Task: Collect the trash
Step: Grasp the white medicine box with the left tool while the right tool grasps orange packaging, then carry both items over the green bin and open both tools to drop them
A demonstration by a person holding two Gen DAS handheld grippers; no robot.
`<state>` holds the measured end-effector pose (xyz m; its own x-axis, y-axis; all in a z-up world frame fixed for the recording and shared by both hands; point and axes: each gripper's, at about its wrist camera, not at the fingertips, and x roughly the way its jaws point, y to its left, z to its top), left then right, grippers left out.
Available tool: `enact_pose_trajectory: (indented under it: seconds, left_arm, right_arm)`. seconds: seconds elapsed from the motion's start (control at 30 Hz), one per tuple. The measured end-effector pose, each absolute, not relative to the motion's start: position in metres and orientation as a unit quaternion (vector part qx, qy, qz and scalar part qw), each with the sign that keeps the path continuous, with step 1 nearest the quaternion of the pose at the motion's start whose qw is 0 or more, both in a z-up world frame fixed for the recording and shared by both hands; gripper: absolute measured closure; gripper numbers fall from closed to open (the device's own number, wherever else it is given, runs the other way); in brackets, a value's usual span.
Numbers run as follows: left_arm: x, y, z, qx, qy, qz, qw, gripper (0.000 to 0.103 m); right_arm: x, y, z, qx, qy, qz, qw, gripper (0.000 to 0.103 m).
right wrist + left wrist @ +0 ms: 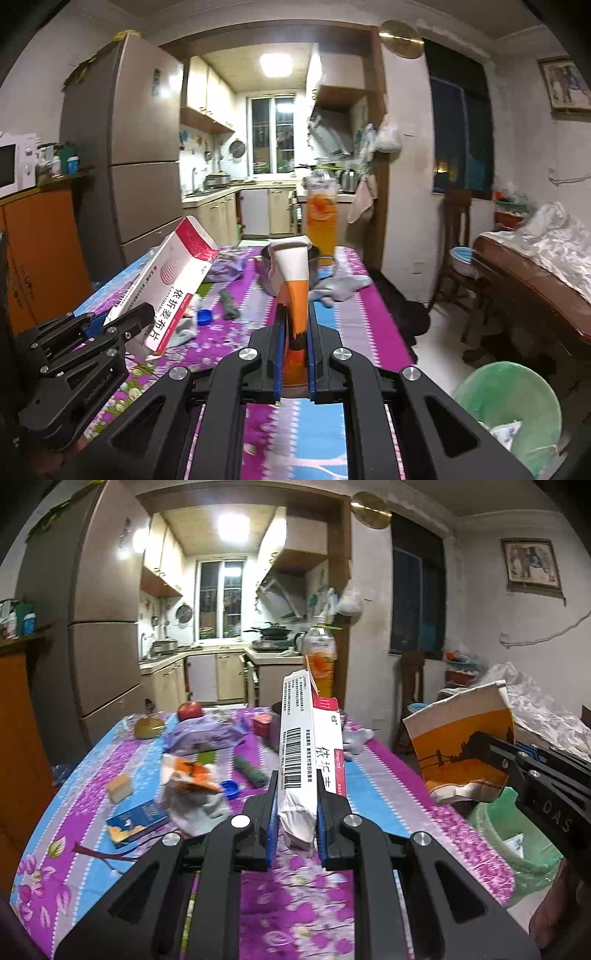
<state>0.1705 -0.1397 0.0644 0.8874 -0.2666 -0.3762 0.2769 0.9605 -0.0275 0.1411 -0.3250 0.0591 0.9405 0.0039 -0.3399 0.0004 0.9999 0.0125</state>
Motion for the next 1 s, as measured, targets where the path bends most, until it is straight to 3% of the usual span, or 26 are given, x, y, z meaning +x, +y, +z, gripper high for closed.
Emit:
enact_pose_trajectory:
  seconds: [1.0]
  left_arm:
    - [0.133,-0.328,0.082,0.051,0.177,-0.304,0.935,0.088]
  right_arm:
    - [0.030,-0.547,0.069,0.022,0.173,-0.175,0.969,0.093]
